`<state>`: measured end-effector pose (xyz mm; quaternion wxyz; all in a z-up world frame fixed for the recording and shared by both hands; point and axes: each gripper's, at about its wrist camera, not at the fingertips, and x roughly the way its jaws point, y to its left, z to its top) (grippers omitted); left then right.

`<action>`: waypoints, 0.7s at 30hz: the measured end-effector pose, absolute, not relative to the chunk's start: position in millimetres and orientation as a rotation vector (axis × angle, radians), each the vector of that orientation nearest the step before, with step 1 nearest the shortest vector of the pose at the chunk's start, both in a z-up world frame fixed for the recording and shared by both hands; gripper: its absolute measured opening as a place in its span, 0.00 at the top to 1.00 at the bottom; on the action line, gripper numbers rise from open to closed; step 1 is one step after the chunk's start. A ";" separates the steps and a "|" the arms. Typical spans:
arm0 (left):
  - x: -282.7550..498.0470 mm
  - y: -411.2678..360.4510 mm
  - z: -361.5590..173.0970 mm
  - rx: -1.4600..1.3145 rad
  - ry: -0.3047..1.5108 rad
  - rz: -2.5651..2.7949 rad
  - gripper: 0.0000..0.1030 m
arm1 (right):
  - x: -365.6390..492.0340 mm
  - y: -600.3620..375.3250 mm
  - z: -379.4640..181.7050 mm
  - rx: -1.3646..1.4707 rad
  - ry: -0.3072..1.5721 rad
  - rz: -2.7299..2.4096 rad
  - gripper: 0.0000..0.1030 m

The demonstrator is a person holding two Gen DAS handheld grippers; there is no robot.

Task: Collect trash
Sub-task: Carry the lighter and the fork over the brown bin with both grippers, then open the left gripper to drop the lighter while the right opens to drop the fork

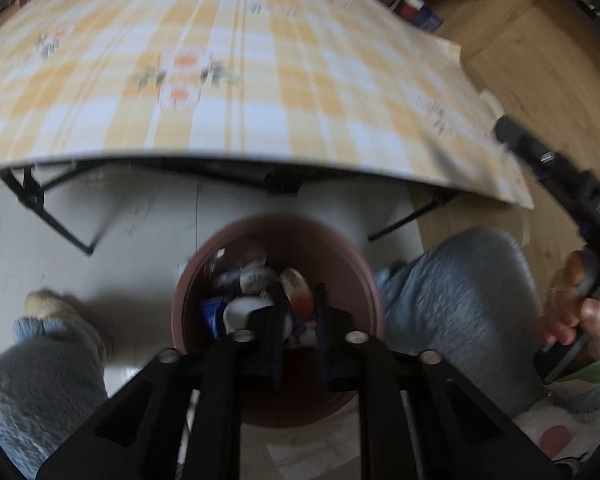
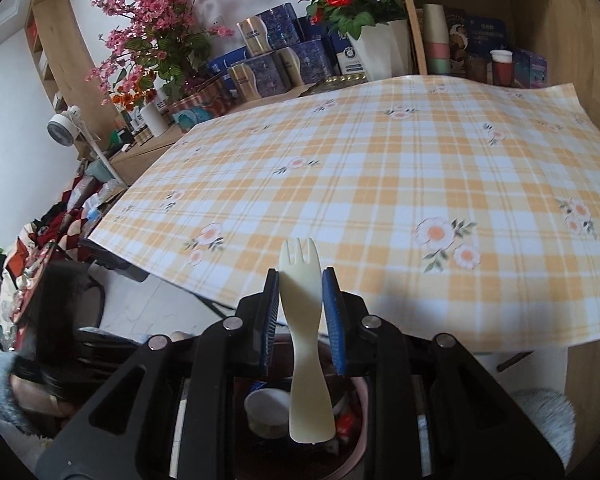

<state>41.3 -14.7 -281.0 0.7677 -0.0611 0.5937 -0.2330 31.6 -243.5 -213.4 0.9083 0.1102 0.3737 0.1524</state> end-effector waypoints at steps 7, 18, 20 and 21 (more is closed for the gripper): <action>33.4 -20.4 -311.4 -0.100 1.351 -0.509 0.90 | 14.7 -226.4 -208.2 0.187 0.787 0.352 0.76; 36.3 -2.5 -292.8 -0.176 1.272 -0.490 0.55 | 8.6 -212.8 -230.0 0.183 0.867 0.390 0.76; 36.8 0.7 -283.0 -0.189 1.227 -0.481 0.48 | 8.9 -212.4 -232.4 0.187 0.875 0.394 0.76; 37.0 2.8 -276.6 -0.194 1.197 -0.469 0.44 | 8.8 -212.2 -234.6 0.188 0.881 0.395 0.76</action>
